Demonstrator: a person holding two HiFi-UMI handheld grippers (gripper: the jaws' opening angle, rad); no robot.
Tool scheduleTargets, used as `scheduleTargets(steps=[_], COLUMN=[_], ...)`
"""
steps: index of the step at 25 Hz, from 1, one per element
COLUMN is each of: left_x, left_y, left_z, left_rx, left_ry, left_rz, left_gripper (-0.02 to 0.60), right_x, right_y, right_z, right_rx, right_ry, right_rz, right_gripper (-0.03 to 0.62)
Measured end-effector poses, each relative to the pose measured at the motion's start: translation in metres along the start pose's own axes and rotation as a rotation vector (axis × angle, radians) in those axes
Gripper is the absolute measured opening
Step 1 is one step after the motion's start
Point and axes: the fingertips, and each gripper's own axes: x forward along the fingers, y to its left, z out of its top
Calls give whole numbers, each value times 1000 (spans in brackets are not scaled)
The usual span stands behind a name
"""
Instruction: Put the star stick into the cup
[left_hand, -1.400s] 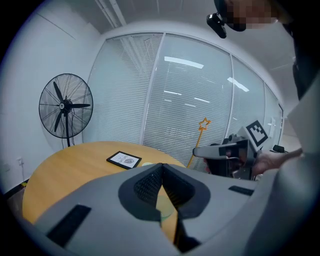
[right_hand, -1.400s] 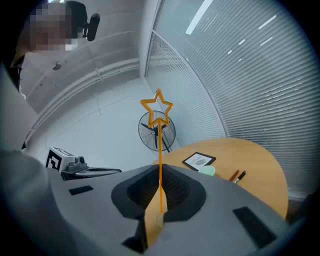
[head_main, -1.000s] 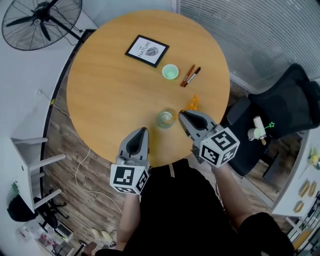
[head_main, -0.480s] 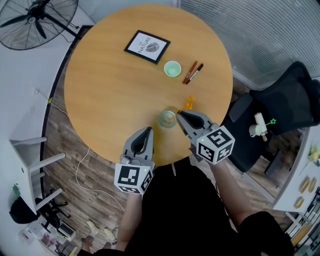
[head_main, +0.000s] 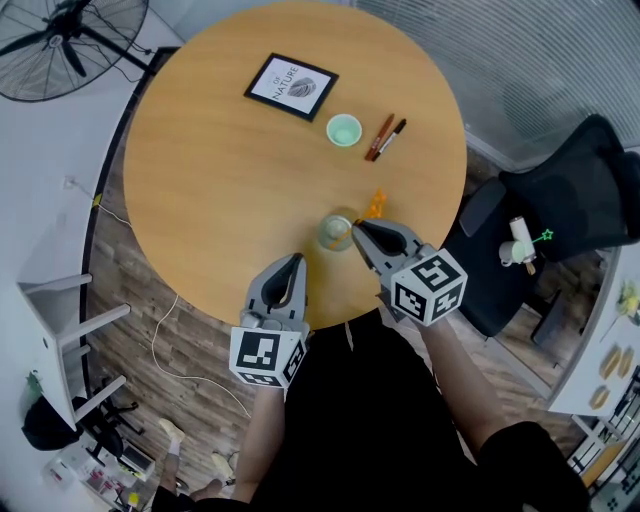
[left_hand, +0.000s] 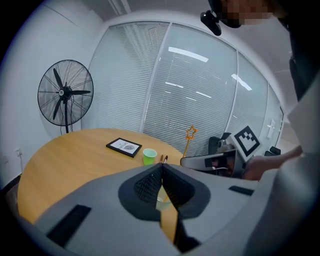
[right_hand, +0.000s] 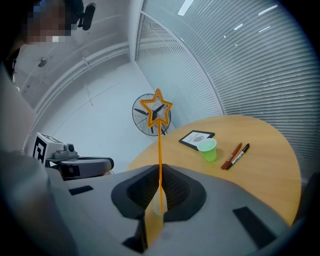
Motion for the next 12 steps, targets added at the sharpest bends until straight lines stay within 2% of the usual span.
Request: scheduleTargets(steps=[12], left_x=[5], left_y=[-3], left_z=[-5], left_rx=[-16], left_ry=[3], left_rz=[-11], left_gripper=[-2], right_x=[5], right_y=[-8], right_z=[-19], right_rx=[13], right_ry=[40], right_rz=[-21], right_gripper=[27])
